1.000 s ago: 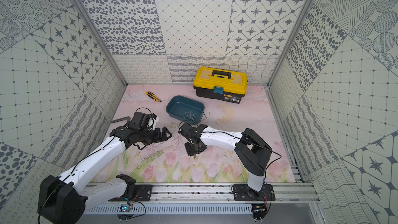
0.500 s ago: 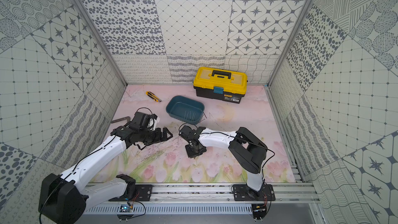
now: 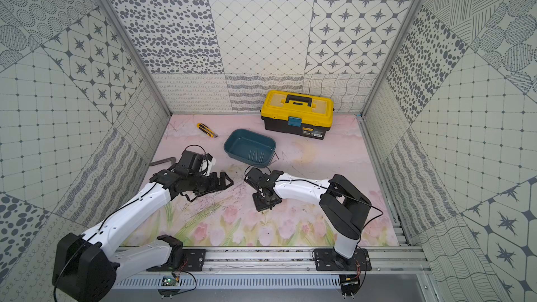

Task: Put the nails on the desktop into the storage box
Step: Pick up the nail from the center of the board.

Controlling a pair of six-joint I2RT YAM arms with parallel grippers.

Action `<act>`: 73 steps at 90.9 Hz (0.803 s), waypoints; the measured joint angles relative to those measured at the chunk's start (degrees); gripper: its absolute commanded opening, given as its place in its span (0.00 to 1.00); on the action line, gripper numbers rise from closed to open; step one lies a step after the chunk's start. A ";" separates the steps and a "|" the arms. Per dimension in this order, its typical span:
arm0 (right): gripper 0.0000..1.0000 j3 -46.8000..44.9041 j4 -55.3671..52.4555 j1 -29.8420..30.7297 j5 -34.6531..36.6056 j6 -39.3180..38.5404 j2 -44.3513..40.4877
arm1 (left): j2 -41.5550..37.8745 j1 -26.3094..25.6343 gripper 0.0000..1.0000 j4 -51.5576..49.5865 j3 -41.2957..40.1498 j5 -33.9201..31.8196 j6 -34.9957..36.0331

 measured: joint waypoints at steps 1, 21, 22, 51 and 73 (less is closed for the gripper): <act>0.00 -0.04 0.02 -0.09 0.00 -0.15 -0.26 | 0.02 0.00 1.00 0.00 0.00 0.02 0.00; 0.00 -3.19 1.29 -5.53 -1.99 -2.97 -5.73 | 0.42 0.00 0.99 1.05 0.00 1.22 -0.81; 0.00 -3.41 1.44 -5.81 -2.08 -3.15 -6.01 | 0.42 0.00 0.99 1.14 0.00 1.40 -0.83; 0.00 -3.93 10.62 -12.63 -13.90 -4.81 -17.64 | 1.66 0.00 1.00 10.03 -0.11 11.17 -6.12; 0.00 -1.18 18.67 -15.74 -24.35 -1.09 -17.66 | 4.13 0.02 0.99 25.40 -0.55 20.92 -16.81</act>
